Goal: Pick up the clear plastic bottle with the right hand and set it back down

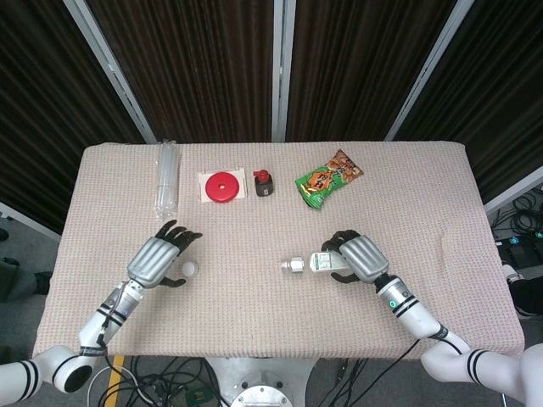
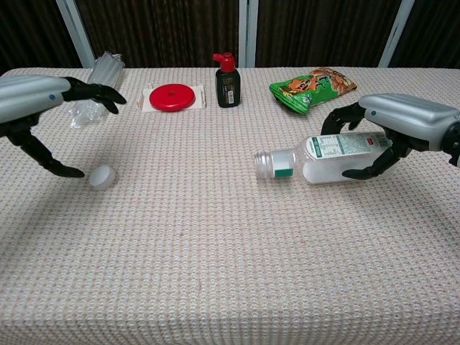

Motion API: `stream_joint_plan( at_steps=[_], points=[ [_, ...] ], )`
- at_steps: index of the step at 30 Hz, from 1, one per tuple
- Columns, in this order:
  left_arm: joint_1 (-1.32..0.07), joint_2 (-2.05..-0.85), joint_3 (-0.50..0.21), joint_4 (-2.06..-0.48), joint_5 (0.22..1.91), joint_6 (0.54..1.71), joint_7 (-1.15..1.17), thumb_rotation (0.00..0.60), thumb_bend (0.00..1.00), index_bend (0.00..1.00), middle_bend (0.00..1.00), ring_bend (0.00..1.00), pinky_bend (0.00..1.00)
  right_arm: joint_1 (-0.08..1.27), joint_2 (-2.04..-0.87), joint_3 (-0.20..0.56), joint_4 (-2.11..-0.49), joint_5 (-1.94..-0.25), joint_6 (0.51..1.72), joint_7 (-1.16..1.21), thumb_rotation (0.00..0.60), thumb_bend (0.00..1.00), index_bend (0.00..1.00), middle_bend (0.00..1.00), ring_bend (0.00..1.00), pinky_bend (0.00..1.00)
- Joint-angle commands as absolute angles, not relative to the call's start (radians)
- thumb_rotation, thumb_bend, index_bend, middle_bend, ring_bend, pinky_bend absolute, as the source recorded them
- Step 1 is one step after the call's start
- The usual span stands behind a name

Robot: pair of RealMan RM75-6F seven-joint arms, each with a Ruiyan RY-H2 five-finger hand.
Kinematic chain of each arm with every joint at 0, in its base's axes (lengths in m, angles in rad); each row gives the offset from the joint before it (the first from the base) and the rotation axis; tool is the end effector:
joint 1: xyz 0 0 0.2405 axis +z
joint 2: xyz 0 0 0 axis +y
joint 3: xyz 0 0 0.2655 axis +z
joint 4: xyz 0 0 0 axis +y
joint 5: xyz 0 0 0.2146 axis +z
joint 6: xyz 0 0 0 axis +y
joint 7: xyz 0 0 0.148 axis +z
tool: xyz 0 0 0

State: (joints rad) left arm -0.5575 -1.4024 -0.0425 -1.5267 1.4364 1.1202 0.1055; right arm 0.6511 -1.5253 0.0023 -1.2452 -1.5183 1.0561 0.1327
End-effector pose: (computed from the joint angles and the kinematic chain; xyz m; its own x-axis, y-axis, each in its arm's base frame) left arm -0.2100 0.3003 0.0218 0.4155 0.2182 0.8831 0.8556 -0.4232 -0.2980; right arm -0.2205 -0.3306 -0.0126 0.4219 -0.2799 0.8624 -0.8357 -0.4890 0.2501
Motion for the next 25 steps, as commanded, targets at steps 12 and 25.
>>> stream_joint_plan(
  at_steps=[12,25],
  points=[
    [-0.238,-1.227,-0.032,-1.499,1.328,1.462,-0.008,0.600,0.04,0.13,0.16,0.10,0.03,0.406,-1.269,0.001,-1.450,-1.474,1.368,0.064,0.600,0.23,0.00,0.09,0.00,0.00],
    [-0.071,-1.228,0.012,-1.564,1.355,1.612,0.046,0.600,0.04,0.14,0.16,0.10,0.02,0.174,-1.112,-0.058,-1.583,-1.484,1.554,0.146,0.600,0.28,0.00,0.10,0.00,0.03]
  ],
)
